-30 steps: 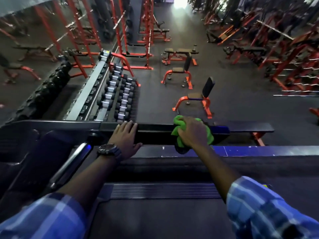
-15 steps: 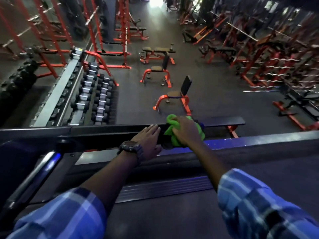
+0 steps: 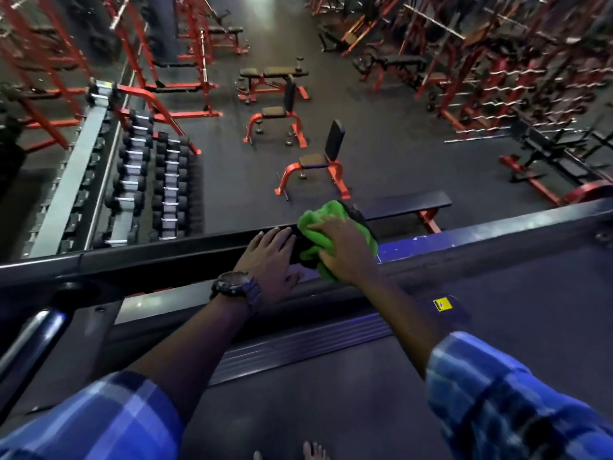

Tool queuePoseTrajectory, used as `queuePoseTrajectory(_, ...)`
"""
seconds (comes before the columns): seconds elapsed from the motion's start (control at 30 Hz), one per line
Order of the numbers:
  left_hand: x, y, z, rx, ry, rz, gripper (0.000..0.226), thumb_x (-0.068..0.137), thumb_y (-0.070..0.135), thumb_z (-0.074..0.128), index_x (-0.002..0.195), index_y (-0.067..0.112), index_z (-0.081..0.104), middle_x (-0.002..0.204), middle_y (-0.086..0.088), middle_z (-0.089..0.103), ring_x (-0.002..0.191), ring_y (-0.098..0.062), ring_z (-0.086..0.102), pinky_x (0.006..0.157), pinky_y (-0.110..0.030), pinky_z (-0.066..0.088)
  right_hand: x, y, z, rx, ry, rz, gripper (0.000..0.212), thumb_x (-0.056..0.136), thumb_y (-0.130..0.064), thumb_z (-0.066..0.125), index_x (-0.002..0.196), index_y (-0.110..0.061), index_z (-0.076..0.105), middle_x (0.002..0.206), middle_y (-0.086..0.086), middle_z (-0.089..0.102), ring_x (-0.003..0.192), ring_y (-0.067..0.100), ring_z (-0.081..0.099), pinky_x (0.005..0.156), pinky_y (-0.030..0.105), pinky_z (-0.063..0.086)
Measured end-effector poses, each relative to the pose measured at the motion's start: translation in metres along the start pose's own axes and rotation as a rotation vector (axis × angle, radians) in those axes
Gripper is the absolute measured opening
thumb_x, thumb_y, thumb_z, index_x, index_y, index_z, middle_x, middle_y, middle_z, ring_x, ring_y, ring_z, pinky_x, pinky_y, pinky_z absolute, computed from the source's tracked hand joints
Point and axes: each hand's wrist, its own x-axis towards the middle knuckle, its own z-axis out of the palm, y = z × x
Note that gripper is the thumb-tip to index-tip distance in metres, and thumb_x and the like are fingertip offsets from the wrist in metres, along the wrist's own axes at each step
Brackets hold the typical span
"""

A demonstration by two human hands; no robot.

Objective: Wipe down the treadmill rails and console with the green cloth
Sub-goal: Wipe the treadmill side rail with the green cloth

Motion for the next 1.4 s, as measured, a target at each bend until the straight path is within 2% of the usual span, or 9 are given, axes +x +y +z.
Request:
queuePoseTrajectory(0.13, -0.017, -0.032, -0.008, 0.084, 0.042, -0.009, 0.073, 0.08, 0.056, 0.048, 0.14, 0.015, 0.038, 0.146, -0.004, 0.037, 0.133, -0.026, 0.035, 0.112, -0.043, 0.026, 0.005, 0.014, -0.028, 0.068, -0.032, 0.14, 0.037, 0.073, -0.011, 0.062, 0.108, -0.022, 0.071, 0.115, 0.003, 0.07, 0.108, 0.024, 0.063, 0.092, 0.026, 0.045)
queuePoseTrajectory(0.23, -0.027, -0.051, -0.017, 0.107, 0.074, -0.073, 0.071, 0.079, 0.056, 0.051, 0.134, 0.014, 0.041, 0.137, -0.006, 0.045, 0.124, -0.028, 0.042, 0.106, -0.043, 0.033, 0.043, -0.024, -0.016, 0.025, 0.02, 0.312, 0.037, 0.074, -0.023, 0.056, 0.109, -0.026, 0.07, 0.108, 0.006, 0.072, 0.1, 0.031, 0.066, 0.082, 0.035, 0.053)
queuePoseTrajectory(0.4, -0.055, -0.082, -0.031, 0.122, 0.1, -0.169, 0.066, 0.075, 0.054, 0.056, 0.125, 0.013, 0.046, 0.129, -0.008, 0.05, 0.119, -0.03, 0.047, 0.099, -0.043, 0.04, 0.061, -0.124, 0.04, 0.081, -0.256, -0.017, 0.048, 0.082, -0.02, 0.058, 0.13, -0.029, 0.059, 0.122, 0.011, 0.065, 0.109, 0.031, 0.061, 0.089, 0.036, 0.049)
queuePoseTrajectory(0.57, -0.097, -0.114, -0.031, 0.122, 0.042, -0.244, 0.066, 0.078, 0.057, 0.051, 0.131, 0.017, 0.046, 0.135, -0.006, 0.049, 0.122, -0.029, 0.047, 0.098, -0.041, 0.041, 0.043, -0.109, 0.031, 0.107, -0.311, -0.251, 0.048, 0.074, -0.03, 0.056, 0.12, -0.03, 0.068, 0.126, -0.005, 0.066, 0.116, 0.017, 0.06, 0.098, 0.029, 0.046)
queuePoseTrajectory(0.77, -0.112, -0.122, -0.026, 0.091, 0.014, -0.26, 0.075, 0.081, 0.057, 0.047, 0.142, 0.014, 0.036, 0.148, -0.006, 0.036, 0.136, -0.029, 0.033, 0.111, -0.041, 0.027, 0.076, -0.118, 0.041, 0.001, -0.171, 0.045, 0.039, 0.077, -0.032, 0.055, 0.113, -0.024, 0.068, 0.113, 0.01, 0.071, 0.103, 0.034, 0.065, 0.083, 0.04, 0.053)
queuePoseTrajectory(0.9, -0.114, -0.123, -0.028, 0.097, 0.018, -0.276, 0.075, 0.078, 0.06, 0.039, 0.137, 0.014, 0.043, 0.143, -0.007, 0.043, 0.131, -0.029, 0.04, 0.108, -0.041, 0.032, 0.06, -0.155, 0.063, 0.048, -0.234, -0.162, 0.048, 0.077, -0.024, 0.061, 0.125, -0.028, 0.065, 0.126, 0.002, 0.066, 0.112, 0.026, 0.061, 0.09, 0.031, 0.047)
queuePoseTrajectory(1.0, -0.125, -0.134, -0.032, 0.115, 0.03, -0.288, 0.072, 0.078, 0.06, 0.043, 0.136, 0.017, 0.044, 0.14, -0.005, 0.045, 0.128, -0.028, 0.042, 0.106, -0.041, 0.035, 0.047, -0.127, 0.044, 0.103, -0.303, -0.331, 0.044, 0.07, -0.03, 0.059, 0.112, -0.026, 0.072, 0.117, -0.001, 0.07, 0.11, 0.021, 0.062, 0.094, 0.027, 0.046)
queuePoseTrajectory(1.23, -0.146, -0.156, -0.041, 0.154, 0.012, -0.361, 0.073, 0.077, 0.058, 0.051, 0.134, 0.013, 0.044, 0.139, -0.009, 0.045, 0.127, -0.031, 0.042, 0.104, -0.043, 0.036, 0.088, -0.166, 0.068, 0.037, -0.193, -0.041, 0.031, 0.077, -0.03, 0.054, 0.105, -0.028, 0.067, 0.105, 0.008, 0.071, 0.096, 0.032, 0.067, 0.078, 0.038, 0.054)
queuePoseTrajectory(1.4, -0.163, -0.164, -0.039, 0.185, -0.026, -0.429, 0.074, 0.077, 0.054, 0.052, 0.137, 0.011, 0.039, 0.141, -0.013, 0.042, 0.128, -0.033, 0.039, 0.108, -0.045, 0.031, 0.059, -0.201, 0.108, -0.047, -0.319, -0.598, 0.057, 0.075, -0.021, 0.059, 0.132, -0.021, 0.059, 0.142, 0.005, 0.055, 0.129, 0.031, 0.051, 0.105, 0.047, 0.045)
